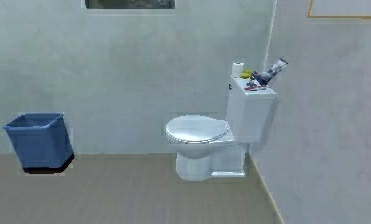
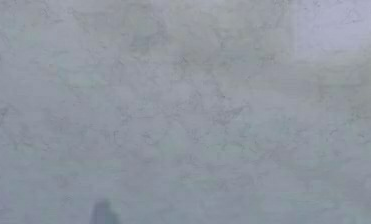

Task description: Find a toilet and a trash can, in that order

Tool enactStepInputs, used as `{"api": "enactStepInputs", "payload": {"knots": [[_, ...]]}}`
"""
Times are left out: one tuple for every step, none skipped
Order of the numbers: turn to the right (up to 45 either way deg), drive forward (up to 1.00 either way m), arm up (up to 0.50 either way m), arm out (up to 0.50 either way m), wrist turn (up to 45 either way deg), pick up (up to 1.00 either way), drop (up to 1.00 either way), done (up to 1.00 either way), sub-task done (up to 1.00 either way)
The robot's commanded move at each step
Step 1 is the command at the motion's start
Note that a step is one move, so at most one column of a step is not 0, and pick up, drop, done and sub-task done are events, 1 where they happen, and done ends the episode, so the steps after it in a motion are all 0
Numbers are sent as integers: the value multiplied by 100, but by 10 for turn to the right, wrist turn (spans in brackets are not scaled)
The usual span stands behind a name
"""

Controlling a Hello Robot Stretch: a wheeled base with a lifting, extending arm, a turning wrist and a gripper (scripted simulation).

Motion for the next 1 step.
{"api": "enactStepInputs", "payload": {"knots": [[90, 0, 0, 0, 0, 0, 0, 0, 0]]}}
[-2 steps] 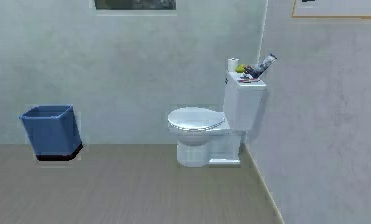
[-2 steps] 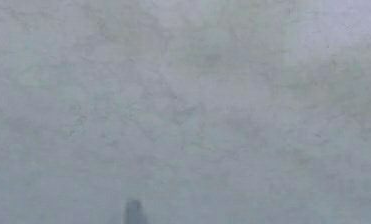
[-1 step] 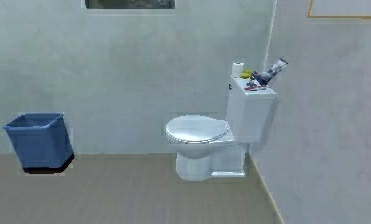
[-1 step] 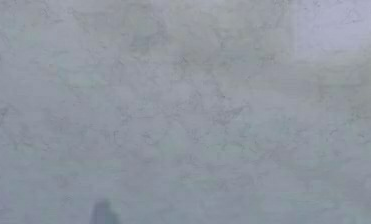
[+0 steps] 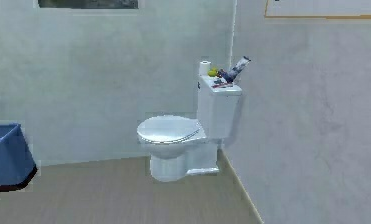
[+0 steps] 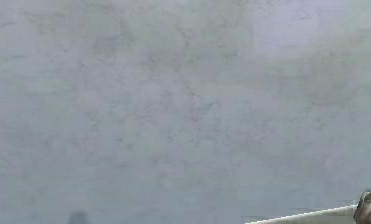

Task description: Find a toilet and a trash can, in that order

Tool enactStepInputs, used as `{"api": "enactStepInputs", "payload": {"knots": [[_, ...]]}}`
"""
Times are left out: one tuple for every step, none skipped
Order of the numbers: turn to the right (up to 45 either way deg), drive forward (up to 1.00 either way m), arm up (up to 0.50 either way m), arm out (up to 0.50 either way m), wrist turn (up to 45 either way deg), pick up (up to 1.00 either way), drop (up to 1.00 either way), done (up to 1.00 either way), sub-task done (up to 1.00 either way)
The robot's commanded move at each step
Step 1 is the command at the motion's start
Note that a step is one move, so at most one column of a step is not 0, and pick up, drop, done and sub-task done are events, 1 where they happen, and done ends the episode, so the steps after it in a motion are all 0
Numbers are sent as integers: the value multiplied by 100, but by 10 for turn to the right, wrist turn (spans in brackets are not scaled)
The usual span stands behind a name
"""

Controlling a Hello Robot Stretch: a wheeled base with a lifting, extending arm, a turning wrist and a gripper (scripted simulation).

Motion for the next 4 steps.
{"api": "enactStepInputs", "payload": {"knots": [[0, 60, 0, 0, 0, 0, 0, 0, 0], [0, 0, 0, 0, 0, 0, 0, 0, 100], [-450, 0, 0, 0, 0, 0, 0, 0, 0], [-30, 0, 0, 0, 0, 0, 0, 0, 0]]}}
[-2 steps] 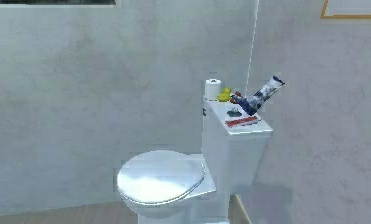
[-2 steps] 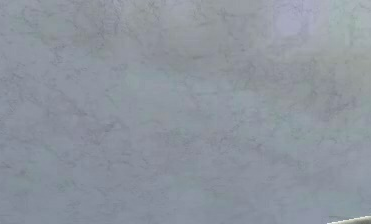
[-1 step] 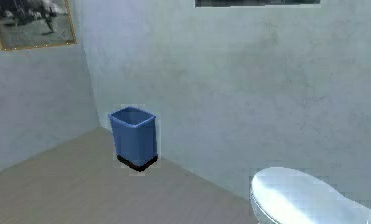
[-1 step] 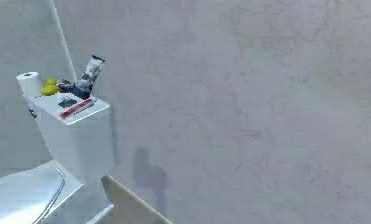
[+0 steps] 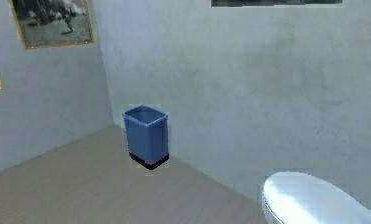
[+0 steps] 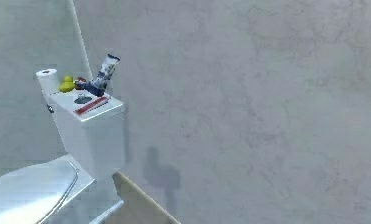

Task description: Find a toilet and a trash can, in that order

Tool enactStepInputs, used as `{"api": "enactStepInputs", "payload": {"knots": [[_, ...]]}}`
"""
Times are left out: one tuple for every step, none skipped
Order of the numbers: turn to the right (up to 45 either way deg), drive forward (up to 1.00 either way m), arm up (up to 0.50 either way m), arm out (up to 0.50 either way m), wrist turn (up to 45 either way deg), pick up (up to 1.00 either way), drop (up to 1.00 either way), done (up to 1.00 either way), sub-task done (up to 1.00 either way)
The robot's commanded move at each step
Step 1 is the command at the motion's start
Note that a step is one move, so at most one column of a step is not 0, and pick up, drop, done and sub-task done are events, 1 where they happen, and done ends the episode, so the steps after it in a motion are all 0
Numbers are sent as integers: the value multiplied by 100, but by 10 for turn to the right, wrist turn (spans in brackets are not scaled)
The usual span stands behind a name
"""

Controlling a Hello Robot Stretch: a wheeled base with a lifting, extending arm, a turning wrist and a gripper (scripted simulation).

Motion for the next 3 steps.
{"api": "enactStepInputs", "payload": {"knots": [[0, 95, 0, 0, 0, 0, 0, 0, 0], [-210, 0, 0, 0, 0, 0, 0, 0, 0], [0, 0, 0, 0, 0, 0, 0, 100, 0]]}}
